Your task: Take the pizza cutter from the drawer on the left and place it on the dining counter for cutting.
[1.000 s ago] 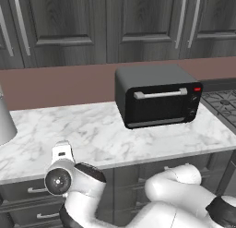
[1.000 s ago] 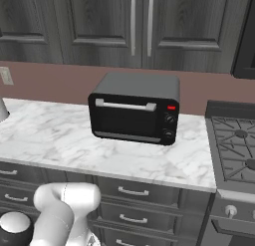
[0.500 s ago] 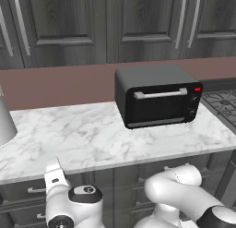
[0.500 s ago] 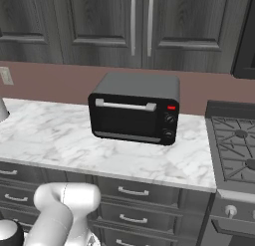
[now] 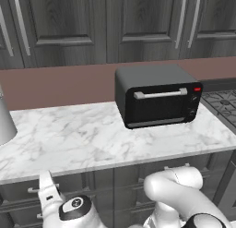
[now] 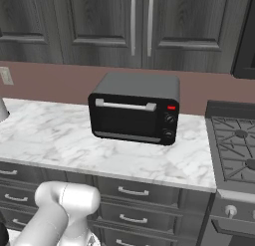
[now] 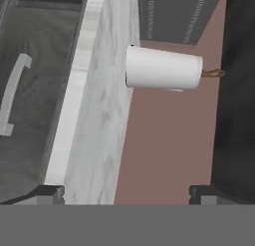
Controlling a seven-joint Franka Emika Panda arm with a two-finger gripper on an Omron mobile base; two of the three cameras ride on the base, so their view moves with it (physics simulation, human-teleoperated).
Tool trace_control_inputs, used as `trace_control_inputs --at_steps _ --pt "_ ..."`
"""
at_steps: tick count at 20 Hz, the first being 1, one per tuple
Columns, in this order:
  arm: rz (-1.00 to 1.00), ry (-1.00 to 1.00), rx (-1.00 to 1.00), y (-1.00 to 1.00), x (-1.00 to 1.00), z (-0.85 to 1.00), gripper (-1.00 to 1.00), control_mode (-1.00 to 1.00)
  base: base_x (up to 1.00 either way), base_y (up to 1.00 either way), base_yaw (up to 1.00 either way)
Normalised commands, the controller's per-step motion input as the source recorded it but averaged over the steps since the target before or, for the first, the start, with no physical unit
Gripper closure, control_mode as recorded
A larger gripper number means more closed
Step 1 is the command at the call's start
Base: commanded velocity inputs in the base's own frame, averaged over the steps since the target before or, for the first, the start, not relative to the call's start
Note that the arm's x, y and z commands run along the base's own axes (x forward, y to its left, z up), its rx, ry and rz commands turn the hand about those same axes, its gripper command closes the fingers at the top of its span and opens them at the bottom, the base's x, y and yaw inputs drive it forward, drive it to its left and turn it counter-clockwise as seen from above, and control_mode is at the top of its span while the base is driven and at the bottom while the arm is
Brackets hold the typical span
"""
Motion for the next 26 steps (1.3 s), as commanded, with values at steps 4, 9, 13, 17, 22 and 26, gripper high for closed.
trace_control_inputs --at_steps 4,9,13,17,22,26 --pt "0.0 -0.04 0.0 0.05 0.09 -0.46 -1.0 -1.0 0.0 0.0 0.0" --pt "0.0 -0.04 0.0 0.01 0.0 -0.61 -1.0 -1.0 0.0 0.0 0.0" --pt "0.0 -0.04 0.0 0.01 0.06 -0.59 -1.0 -1.0 0.0 0.0 0.0" --pt "0.0 -0.07 0.0 0.01 0.12 -0.46 -1.0 -1.0 0.0 0.0 0.0" --pt "-0.02 -0.13 0.0 0.04 0.17 -0.38 -1.0 -1.0 0.0 0.0 0.0" --pt "-0.04 -0.15 0.0 0.06 0.18 -0.29 -1.0 -1.0 0.0 0.0 0.0"
